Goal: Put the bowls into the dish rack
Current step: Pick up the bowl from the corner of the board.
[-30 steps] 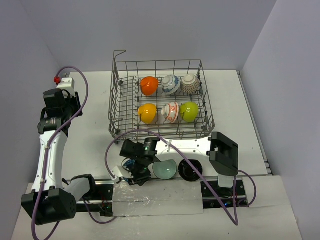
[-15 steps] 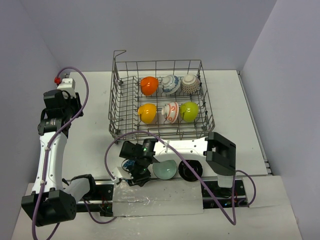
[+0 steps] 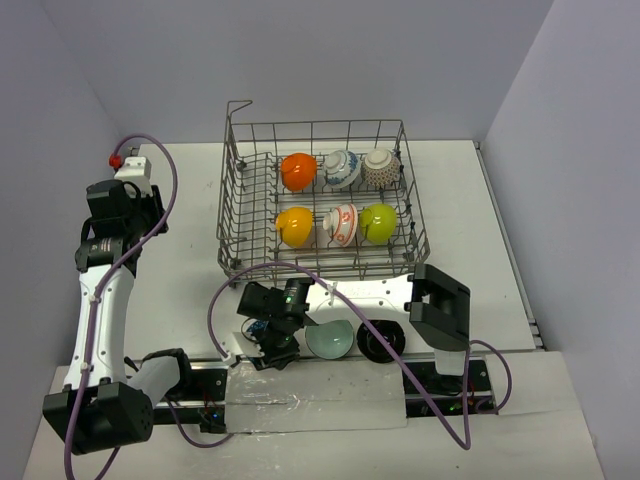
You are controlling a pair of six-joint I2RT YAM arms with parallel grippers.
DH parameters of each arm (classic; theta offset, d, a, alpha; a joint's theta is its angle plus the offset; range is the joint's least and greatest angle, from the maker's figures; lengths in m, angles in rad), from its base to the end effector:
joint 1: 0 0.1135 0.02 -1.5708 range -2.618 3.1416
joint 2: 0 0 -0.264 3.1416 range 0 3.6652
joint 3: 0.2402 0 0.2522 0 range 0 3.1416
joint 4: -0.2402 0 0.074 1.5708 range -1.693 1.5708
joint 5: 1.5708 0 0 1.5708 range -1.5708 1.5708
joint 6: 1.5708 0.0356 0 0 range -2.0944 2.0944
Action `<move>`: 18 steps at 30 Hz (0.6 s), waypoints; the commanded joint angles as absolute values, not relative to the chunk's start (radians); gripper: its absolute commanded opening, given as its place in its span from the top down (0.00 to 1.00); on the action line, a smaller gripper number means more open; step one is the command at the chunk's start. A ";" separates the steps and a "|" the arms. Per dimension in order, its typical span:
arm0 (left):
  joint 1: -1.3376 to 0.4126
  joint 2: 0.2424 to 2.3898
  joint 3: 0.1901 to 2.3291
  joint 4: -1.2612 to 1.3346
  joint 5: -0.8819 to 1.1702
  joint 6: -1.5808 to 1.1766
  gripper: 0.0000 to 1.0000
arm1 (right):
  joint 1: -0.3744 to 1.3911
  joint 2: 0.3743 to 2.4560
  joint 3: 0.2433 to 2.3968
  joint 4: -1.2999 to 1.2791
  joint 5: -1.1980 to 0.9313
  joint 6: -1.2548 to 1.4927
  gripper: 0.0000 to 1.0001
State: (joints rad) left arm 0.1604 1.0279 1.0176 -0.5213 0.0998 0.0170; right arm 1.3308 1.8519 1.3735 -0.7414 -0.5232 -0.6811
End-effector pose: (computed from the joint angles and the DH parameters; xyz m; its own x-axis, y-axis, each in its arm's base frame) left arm 0.2212 0.0322 0.3415 -0.5016 -0.0640 -0.8627 -0.0656 0.9972 -0.0358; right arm 0.0717 0.3679 0.2092 0.3821 -0.7332 -0.5625 -0.8259 -0.5440 0.1480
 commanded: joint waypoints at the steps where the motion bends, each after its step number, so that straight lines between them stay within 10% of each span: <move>1: 0.166 1.009 1.028 -0.511 0.133 0.009 0.60 | 1.333 1.862 1.376 -0.704 -0.497 -0.672 0.63; 18: 0.166 1.002 1.014 -0.503 0.140 0.009 0.60 | 1.325 1.887 1.374 -0.715 -0.500 -0.676 0.67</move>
